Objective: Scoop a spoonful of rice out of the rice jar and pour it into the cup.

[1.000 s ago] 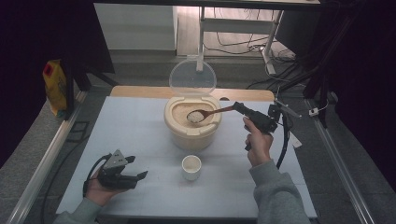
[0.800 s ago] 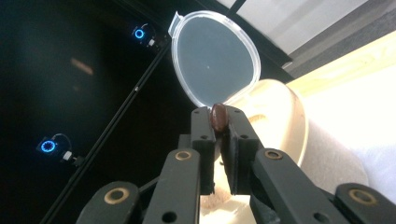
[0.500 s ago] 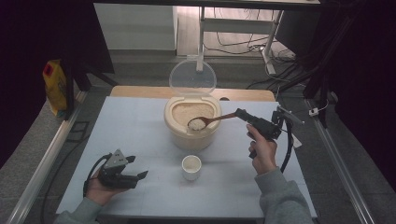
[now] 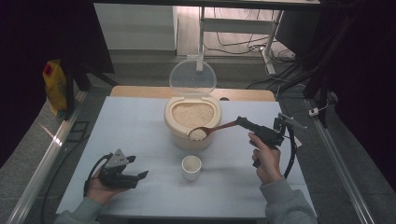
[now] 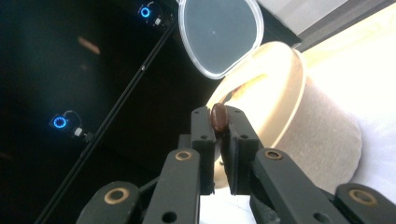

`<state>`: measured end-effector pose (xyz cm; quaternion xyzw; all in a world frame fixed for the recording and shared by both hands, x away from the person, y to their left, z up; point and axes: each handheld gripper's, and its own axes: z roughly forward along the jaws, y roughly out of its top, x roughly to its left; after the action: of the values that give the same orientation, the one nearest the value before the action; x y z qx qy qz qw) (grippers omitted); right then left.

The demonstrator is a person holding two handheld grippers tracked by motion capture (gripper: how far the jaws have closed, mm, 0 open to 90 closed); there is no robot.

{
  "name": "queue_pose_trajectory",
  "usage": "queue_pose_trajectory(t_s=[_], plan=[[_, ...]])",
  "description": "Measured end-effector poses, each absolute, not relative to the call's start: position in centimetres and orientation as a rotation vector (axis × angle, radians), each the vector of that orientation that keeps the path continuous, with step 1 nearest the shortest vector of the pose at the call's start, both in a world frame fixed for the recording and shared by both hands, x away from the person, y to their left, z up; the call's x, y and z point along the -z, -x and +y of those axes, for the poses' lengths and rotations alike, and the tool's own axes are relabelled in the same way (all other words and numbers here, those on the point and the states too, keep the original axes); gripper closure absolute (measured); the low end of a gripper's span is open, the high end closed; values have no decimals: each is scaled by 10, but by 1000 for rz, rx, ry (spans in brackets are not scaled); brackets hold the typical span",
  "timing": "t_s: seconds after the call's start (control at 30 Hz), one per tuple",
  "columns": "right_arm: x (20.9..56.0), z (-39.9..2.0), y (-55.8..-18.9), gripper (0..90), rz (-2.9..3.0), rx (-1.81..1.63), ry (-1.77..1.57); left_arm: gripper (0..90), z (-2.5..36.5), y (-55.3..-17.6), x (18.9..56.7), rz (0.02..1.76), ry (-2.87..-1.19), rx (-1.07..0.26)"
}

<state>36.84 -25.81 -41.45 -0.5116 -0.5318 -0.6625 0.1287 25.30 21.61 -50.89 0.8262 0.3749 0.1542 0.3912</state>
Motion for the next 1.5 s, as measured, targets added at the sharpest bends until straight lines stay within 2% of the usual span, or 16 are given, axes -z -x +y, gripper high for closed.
queue_pose_trajectory(t_s=[0.93,1.5], plan=[[442,-254,-357,832,-1672,1765,1484,236,216,-254,510,954,-2104,-390],[436,-240,-355,832,-1885,1726,1465,236,216,-254,510,954,-2106,-389]])
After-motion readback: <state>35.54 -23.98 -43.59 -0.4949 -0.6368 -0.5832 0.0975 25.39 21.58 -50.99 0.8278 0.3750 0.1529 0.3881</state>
